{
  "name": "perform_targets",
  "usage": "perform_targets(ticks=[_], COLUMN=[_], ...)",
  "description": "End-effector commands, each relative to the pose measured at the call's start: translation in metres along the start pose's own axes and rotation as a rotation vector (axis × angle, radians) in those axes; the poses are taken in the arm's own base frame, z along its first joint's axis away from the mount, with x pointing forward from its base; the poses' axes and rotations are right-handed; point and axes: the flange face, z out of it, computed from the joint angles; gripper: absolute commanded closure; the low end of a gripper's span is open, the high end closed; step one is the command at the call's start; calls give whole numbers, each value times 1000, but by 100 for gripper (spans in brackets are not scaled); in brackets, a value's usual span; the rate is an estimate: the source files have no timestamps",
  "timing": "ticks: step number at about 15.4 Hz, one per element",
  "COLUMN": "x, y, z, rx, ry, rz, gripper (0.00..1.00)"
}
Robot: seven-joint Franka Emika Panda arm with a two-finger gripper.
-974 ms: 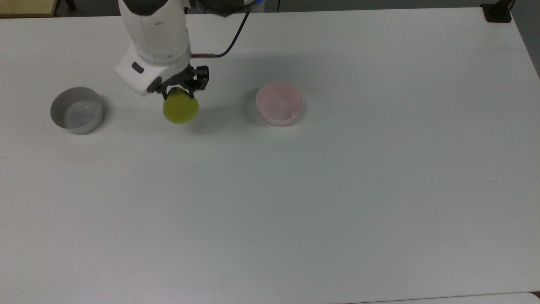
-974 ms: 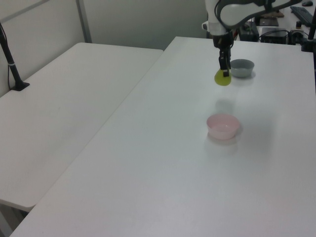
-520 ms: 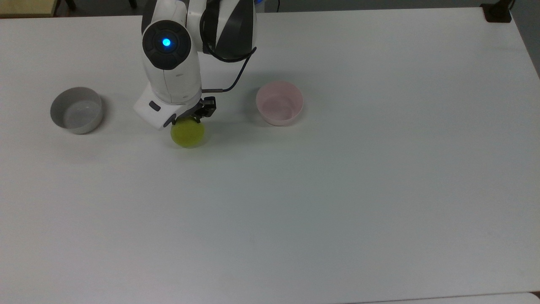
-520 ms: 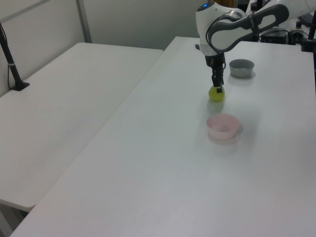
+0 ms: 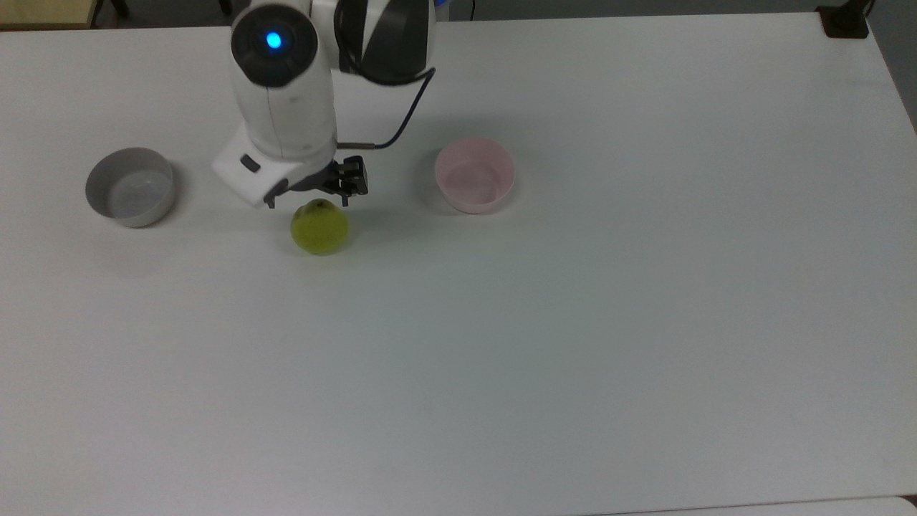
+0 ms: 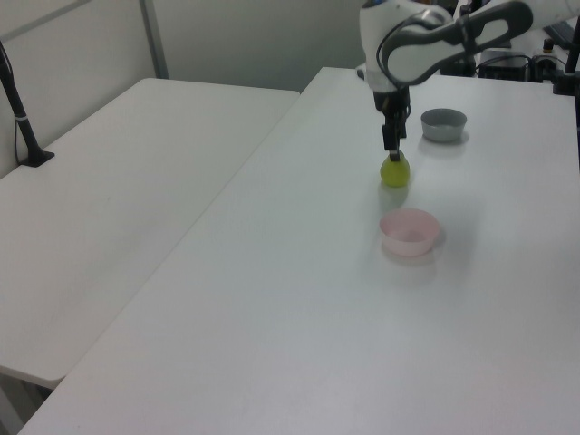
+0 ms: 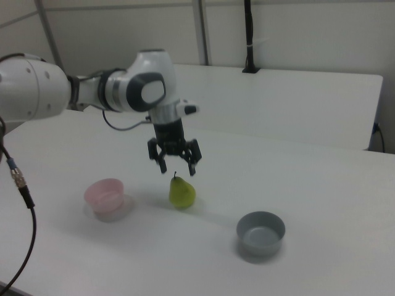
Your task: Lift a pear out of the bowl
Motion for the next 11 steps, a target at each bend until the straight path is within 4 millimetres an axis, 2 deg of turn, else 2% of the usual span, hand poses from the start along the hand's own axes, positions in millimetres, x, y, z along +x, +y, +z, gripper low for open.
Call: perform_targets(ticks=[1,4,7,11], x=[-49,-88,-118,-126], y=[20,45,58,57], z=[-82,-124,-153,-160], rx=[36,66,92,97], ry=[71,66,69,52], rz=[83,131,158,153], gripper=[0,0,0,0])
